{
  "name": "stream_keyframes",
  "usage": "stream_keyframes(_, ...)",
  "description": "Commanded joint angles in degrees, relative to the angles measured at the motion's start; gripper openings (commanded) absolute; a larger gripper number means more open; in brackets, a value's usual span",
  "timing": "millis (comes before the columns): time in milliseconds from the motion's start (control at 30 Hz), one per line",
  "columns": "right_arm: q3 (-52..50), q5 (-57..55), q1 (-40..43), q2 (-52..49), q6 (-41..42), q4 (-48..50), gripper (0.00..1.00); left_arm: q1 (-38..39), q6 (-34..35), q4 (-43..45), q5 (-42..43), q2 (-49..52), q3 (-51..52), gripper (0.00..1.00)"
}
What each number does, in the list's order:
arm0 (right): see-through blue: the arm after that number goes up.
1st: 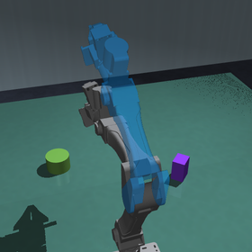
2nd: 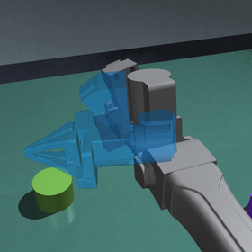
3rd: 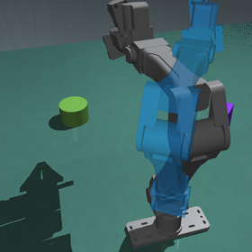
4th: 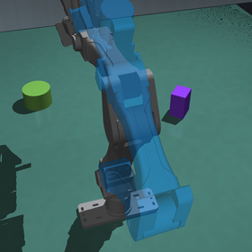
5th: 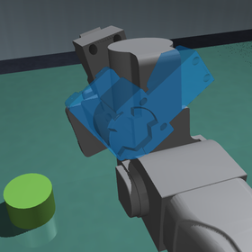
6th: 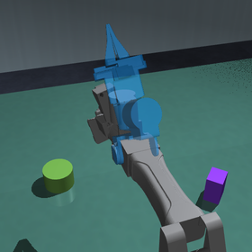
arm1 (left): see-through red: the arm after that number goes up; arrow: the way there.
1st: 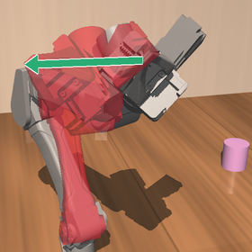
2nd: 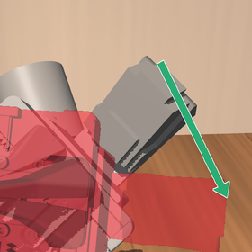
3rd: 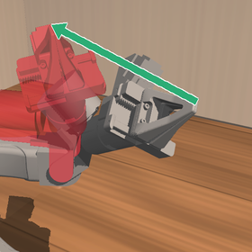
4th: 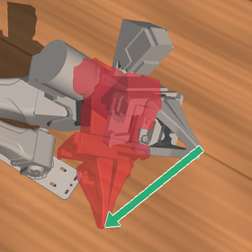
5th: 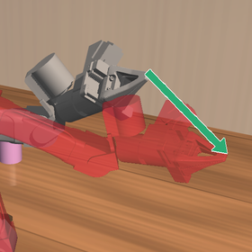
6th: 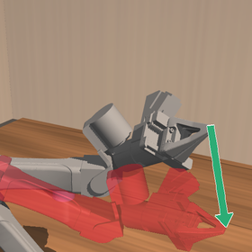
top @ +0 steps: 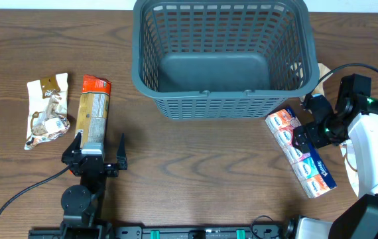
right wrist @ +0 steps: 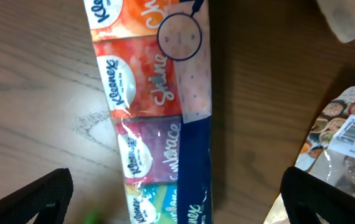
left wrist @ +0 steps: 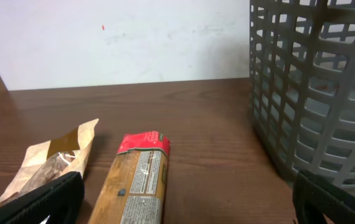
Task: Pack container
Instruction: 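Move the right gripper over the Kleenex tissue multipack, then lower the right gripper and grasp the Kleenex multipack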
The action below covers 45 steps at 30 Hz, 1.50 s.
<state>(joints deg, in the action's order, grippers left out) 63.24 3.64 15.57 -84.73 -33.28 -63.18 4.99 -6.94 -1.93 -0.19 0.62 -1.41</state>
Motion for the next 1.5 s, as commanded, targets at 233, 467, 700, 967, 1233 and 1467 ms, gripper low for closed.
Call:
stream_keyframes(233,-0.3,4.8,0.0,-0.2,0.7,-2.9,0.99,0.2,-1.4,-1.9,-4.7,-0.3,1.2,0.99)
stream_keyframes(467,-0.7,3.8,0.1,-0.2,0.3,-3.2,0.99,0.2,-4.7,-1.8,-5.6,-0.3,1.2,0.99)
stream_keyframes(700,-5.6,0.2,0.1,-0.2,0.4,1.6,0.99,0.2,-5.5,-1.7,-5.7,-0.3,1.2,0.99)
stream_keyframes(967,-11.6,-1.2,0.2,-0.2,0.4,10.2,0.99,0.2,-5.5,-1.7,-5.7,-0.3,1.2,0.99)
stream_keyframes(1233,-15.2,-0.3,0.2,-2.3,1.1,17.8,0.99,0.2,-5.5,-1.7,-5.7,-0.3,1.2,0.99)
stream_keyframes(1467,-15.8,-0.2,0.2,-7.1,1.1,20.8,0.97,0.2,-5.5,-1.6,-5.7,-0.3,1.2,0.99)
